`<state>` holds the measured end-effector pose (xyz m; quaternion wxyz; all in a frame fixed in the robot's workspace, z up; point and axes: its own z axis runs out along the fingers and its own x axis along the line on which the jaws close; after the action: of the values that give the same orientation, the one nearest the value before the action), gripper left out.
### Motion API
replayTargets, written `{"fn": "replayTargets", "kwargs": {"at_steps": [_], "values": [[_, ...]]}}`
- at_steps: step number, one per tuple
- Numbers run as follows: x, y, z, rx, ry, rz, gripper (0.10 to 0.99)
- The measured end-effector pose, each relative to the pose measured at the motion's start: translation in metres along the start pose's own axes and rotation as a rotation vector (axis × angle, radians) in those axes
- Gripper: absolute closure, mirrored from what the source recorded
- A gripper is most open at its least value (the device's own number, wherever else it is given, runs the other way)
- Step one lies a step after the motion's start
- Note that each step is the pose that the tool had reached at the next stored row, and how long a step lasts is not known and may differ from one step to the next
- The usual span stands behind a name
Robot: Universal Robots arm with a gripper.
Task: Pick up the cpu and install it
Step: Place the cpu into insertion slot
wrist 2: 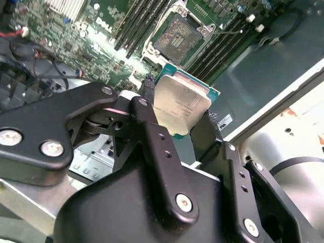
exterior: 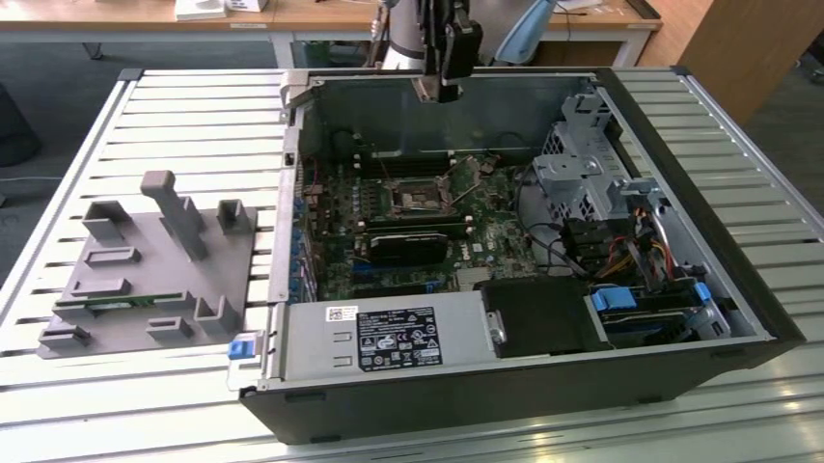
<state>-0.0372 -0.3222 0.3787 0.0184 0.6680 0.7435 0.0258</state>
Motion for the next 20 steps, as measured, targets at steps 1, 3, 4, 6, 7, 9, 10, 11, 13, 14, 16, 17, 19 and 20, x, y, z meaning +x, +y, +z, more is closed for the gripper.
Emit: {"fn": "replayTargets", "kwargs": {"at_steps": [1,3,4,6,7,9,10,11,13,14,16,17,19,20], "values": [[0.0,0.0,0.0007,0.0,-0.0013,0.02,0.553],[0.0001,-0.0001,0.0025,0.0,-0.0035,0.053,0.553],[0.0002,-0.0003,0.0037,0.0,-0.0042,0.066,0.553],[0.0006,-0.0005,0.0067,-0.001,-0.005,0.08,0.553],[0.0006,-0.0006,0.0083,0.0,-0.0052,0.08,0.553],[0.0006,-0.0008,0.011,-0.001,-0.0052,0.081,0.553],[0.0006,-0.0008,0.0119,-0.001,-0.0053,0.081,0.553],[0.0005,-0.0009,0.0129,-0.002,-0.0052,0.081,0.553],[0.0003,-0.0012,0.0158,-0.002,-0.0052,0.081,0.553],[0.0003,-0.0013,0.0175,-0.002,-0.0052,0.081,0.553],[0.0003,-0.0015,0.0211,-0.002,-0.0045,0.08,0.553],[0.0003,-0.0016,0.0229,-0.002,-0.0044,0.079,0.553],[0.0003,-0.0018,0.0263,-0.002,-0.0043,0.078,0.553],[0.0002,-0.0019,0.0281,-0.002,-0.0042,0.078,0.553]]}}
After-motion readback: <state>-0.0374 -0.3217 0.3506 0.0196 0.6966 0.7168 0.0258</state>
